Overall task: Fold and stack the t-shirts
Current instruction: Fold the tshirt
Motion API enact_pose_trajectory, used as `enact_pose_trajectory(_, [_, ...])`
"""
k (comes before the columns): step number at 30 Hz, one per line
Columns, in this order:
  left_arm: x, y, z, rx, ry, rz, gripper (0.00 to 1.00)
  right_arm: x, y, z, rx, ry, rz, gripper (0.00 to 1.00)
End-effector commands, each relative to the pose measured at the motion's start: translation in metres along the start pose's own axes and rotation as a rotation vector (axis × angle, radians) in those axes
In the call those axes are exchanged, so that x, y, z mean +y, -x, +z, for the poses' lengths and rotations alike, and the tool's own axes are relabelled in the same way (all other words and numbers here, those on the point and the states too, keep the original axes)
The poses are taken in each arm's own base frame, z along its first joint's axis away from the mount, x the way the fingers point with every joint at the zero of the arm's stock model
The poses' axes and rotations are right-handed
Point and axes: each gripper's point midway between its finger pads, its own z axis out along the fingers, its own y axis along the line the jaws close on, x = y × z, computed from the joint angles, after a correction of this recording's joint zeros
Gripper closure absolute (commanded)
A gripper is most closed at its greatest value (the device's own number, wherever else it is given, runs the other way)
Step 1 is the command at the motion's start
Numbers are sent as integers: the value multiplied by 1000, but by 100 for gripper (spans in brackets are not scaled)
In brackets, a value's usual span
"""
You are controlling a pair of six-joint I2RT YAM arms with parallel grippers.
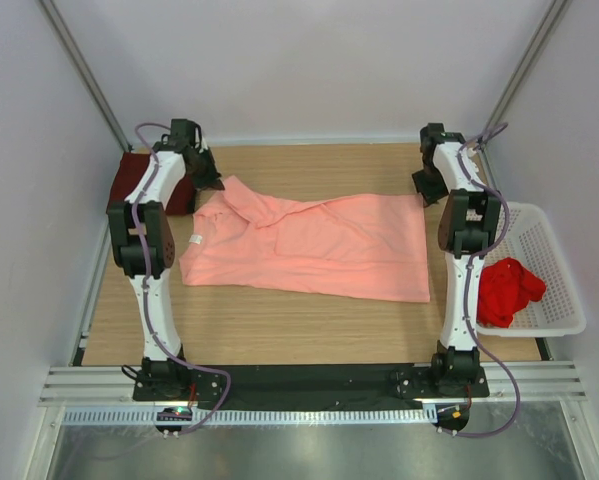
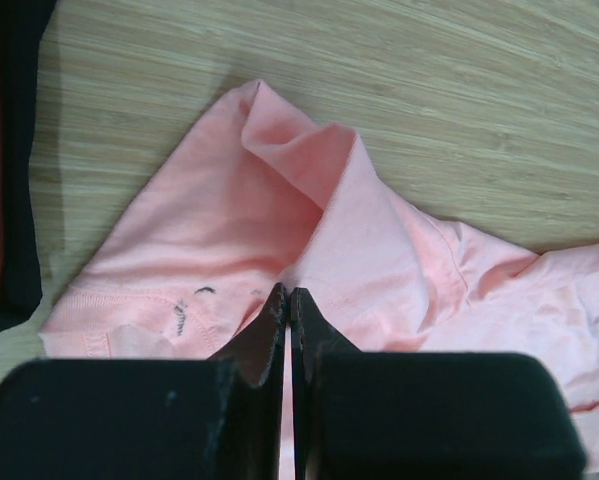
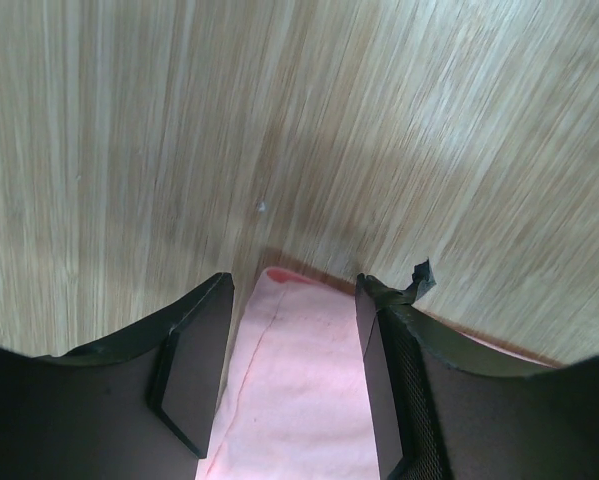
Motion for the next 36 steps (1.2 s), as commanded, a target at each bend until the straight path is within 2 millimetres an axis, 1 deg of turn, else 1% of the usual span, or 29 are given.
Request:
enact_pose_trajectory(1, [-14,19,-36,-59,-17,-12,100,5,7,2,-10,3,39,41])
enact_pose_trajectory(5, [-14,17,-38,-55,-18,-13,100,4,1,10,5,-7,35,44])
enact_pose_trajectory(6, [-14,16,-38,-54,-18,-14,100,4,-2,13,20,-8,35,46])
enact_pose_trajectory(8, [-15,15,-38,-50,-20,-18,100,6,-5,15,30,0,35,48])
enact_pose_trajectory(11, [-15,14,-39,-49,-23,-18,100,10,-7,14,43,16,31,49])
enact_pose_trajectory(14, [-15,15,-38,-49,-23,-20,100,11,-3,8,36,27,34,51])
enact_pose_trajectory(16, [-16,16,-39,-52,-26,-23,100,12,1,4,21,34,30,57])
enact_pose_trajectory(17, [-17,16,-39,-53,-26,-27,100,12,1,4,21,35,27,63])
enact_pose_trajectory(20, [-18,18,-40,-57,-26,-34,100,12,7,1,-2,39,2,74])
enact_pose_trajectory(21, [-17,19,-41,-59,-21,-41,100,11,9,0,-8,40,-2,87])
enact_pose_trajectory(22, [-18,21,-45,-61,-12,-43,100,15,11,-2,-13,56,-9,94])
enact_pose_trajectory(23, [-16,22,-47,-64,5,-46,100,15,15,-6,-22,65,-26,99])
enact_pose_trajectory(25, [-15,25,-56,-63,21,-52,100,17,22,-11,-49,81,-45,99])
enact_pose_trajectory(26, [-13,28,-60,-74,37,-53,100,18,29,-19,-72,96,-69,99])
enact_pose_trajectory(28, [-9,28,-68,-71,60,-69,100,21,36,-24,-100,118,-99,99])
enact_pose_trajectory(29, [-7,28,-71,-70,69,-79,100,22,42,-33,-120,136,-132,99])
enact_pose_trajectory(30, [-3,27,-72,-66,81,-90,100,24,44,-36,-128,152,-148,99])
enact_pose_trajectory(31, [-3,25,-75,-64,83,-100,100,27,44,-35,-137,175,-161,99])
enact_pose_trajectory(32, [-1,19,-75,-42,93,-108,100,27,45,-37,-141,189,-182,99])
enact_pose_trajectory(33, [-1,17,-77,-34,93,-110,100,29,48,-47,-150,216,-214,99])
enact_pose_trajectory(34, [0,14,-79,-26,97,-113,100,29,46,-44,-152,227,-231,99])
enact_pose_trajectory(35, [2,8,-79,-10,107,-116,100,29,46,-46,-153,241,-248,99])
enact_pose_trajectory(36, [5,6,-80,-4,112,-123,100,30,46,-54,-150,266,-280,99])
